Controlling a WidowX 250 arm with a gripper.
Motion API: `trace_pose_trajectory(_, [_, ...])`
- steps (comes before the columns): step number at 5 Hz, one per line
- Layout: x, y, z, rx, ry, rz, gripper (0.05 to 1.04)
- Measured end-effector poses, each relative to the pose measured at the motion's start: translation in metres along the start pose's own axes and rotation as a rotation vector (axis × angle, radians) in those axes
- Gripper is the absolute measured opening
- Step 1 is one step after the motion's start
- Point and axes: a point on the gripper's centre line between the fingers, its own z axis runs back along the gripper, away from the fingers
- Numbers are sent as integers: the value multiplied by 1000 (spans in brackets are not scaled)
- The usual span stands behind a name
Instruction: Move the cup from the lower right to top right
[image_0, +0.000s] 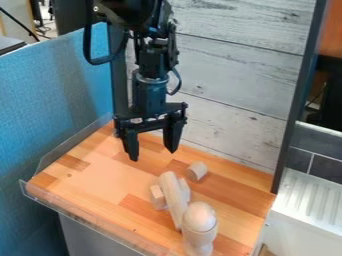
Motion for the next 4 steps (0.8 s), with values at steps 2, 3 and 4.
trace_pose_trajectory(2, [-17,9,-17,4,38,-24,1001])
trace_pose_trajectory(3, [-26,8,-12,-17,26,-60,1001])
trace_pose_trajectory(4, [-35,7,-10,-45,53,-67,1001])
